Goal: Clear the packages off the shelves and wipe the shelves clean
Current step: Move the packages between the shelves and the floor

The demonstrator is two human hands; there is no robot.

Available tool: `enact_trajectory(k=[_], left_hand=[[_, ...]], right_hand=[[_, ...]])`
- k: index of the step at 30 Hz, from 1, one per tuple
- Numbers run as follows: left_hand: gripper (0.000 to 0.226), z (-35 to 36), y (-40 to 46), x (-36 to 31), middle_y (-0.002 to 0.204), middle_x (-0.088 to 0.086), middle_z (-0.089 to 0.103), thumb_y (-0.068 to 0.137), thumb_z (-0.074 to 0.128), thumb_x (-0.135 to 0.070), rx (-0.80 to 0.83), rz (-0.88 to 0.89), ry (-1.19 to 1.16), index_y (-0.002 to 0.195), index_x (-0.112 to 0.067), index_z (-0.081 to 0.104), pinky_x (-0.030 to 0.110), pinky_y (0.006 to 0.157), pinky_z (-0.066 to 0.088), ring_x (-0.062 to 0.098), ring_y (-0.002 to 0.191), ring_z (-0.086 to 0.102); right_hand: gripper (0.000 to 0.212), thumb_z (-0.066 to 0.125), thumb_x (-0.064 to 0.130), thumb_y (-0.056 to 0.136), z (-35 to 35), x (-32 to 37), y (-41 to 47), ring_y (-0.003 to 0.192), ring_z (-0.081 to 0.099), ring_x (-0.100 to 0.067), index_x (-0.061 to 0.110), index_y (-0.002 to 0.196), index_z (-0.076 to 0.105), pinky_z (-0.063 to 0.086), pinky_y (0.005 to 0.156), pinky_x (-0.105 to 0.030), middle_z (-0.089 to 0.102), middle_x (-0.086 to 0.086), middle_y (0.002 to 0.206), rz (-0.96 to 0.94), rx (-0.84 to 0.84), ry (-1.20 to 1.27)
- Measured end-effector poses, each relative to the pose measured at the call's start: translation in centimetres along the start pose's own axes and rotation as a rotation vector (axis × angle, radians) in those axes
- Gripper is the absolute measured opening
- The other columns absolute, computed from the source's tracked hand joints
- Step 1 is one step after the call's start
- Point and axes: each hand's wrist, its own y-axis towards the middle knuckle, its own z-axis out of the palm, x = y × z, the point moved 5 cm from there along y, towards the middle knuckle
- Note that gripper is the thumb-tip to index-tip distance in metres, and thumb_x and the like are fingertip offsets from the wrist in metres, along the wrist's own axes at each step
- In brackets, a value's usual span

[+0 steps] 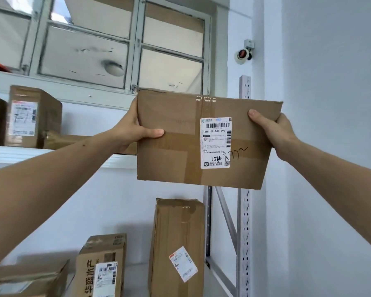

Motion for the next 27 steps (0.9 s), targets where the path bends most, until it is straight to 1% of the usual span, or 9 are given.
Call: enact_trajectory(k=[3,6,11,14,16,20,23,25,27], left_hand=[[0.113,-0.4,1.8,1.7,0.135,-0.016,0.054,0.064,0.088,-0.004,0.008,0.021,0.008,0.150,-0.035,0.022,0.022,0.085,0.055,0.000,0.118,0.058],[0.106,-0.7,3.4,2.7,0.135,-0.017,0.054,0.071,0.082,0.000,-0.003,0.050,0.027,0.151,-0.035,0.021,0.019,0.081,0.055,-0.003,0.115,0.058],[0.108,-1.1,5.9,4.7,0.136,-0.019,0.053,0.072,0.082,-0.002,-0.041,0.059,0.055,0.151,-0.038,0.019,0.019,0.078,0.056,-0.005,0.114,0.058],[0.103,-0.8,7.0,5.7,0.131,-0.021,0.053,0.074,0.082,-0.005,-0.073,0.087,0.073,0.151,-0.039,0.022,0.017,0.077,0.056,-0.011,0.107,0.058],[0.099,-0.6,7.7,6.2,0.126,-0.019,0.054,0.075,0.082,-0.008,-0.102,0.094,0.082,0.150,-0.039,0.024,0.017,0.077,0.056,-0.011,0.105,0.058],[0.100,-0.4,8.2,8.0,0.125,-0.010,0.057,0.071,0.085,-0.012,-0.148,0.080,0.111,0.149,-0.030,0.025,0.026,0.086,0.056,0.001,0.107,0.062],[0.109,0.0,7.2,10.5,0.125,-0.007,0.059,0.063,0.089,-0.006,-0.134,0.050,0.116,0.148,-0.033,0.026,0.022,0.078,0.057,0.000,0.102,0.065],[0.116,0.1,6.3,12.3,0.128,-0.009,0.058,0.055,0.092,-0.006,-0.121,0.038,0.119,0.146,-0.039,0.028,0.025,0.078,0.059,0.002,0.105,0.065],[0.111,0.5,5.6,13.9,0.128,-0.010,0.058,0.056,0.091,-0.010,-0.122,0.008,0.096,0.144,-0.041,0.032,0.026,0.077,0.059,0.001,0.104,0.065]], right_hand=[[0.092,0.086,0.066,0.046,1.2,-1.2,1.6,0.104,0.068,-0.010,0.026,0.124,0.058,0.055,0.095,-0.036,0.070,0.012,0.115,-0.013,-0.009,0.009],[0.095,0.087,0.065,0.045,2.2,-2.5,3.4,0.104,0.068,-0.011,0.025,0.125,0.056,0.055,0.095,-0.036,0.070,0.011,0.116,-0.019,-0.009,0.031],[0.096,0.089,0.065,0.043,3.8,-4.5,6.6,0.104,0.069,-0.011,0.025,0.125,0.058,0.056,0.093,-0.035,0.070,0.011,0.116,-0.032,0.004,0.054],[0.095,0.088,0.065,0.044,4.3,-6.1,8.6,0.103,0.069,-0.011,0.025,0.125,0.058,0.055,0.094,-0.035,0.071,0.011,0.115,-0.029,0.003,0.054],[0.096,0.088,0.065,0.044,4.5,-7.2,9.5,0.104,0.068,-0.012,0.025,0.125,0.058,0.055,0.095,-0.036,0.070,0.011,0.115,-0.027,-0.005,0.057],[0.099,0.086,0.070,0.043,5.1,-8.2,11.1,0.104,0.067,-0.012,0.024,0.126,0.056,0.055,0.095,-0.036,0.069,0.010,0.116,-0.042,-0.013,0.032],[0.109,0.078,0.083,0.039,5.6,-8.7,12.4,0.105,0.066,-0.014,0.024,0.128,0.056,0.054,0.095,-0.038,0.068,0.010,0.117,-0.044,-0.032,-0.030],[0.108,0.073,0.085,0.044,6.0,-9.4,13.0,0.108,0.064,-0.016,0.023,0.129,0.053,0.052,0.097,-0.040,0.065,0.008,0.120,-0.036,-0.046,-0.079],[0.108,0.069,0.087,0.046,6.2,-10.8,13.5,0.111,0.062,-0.018,0.021,0.131,0.052,0.051,0.099,-0.040,0.064,0.006,0.122,-0.022,-0.058,-0.130]])
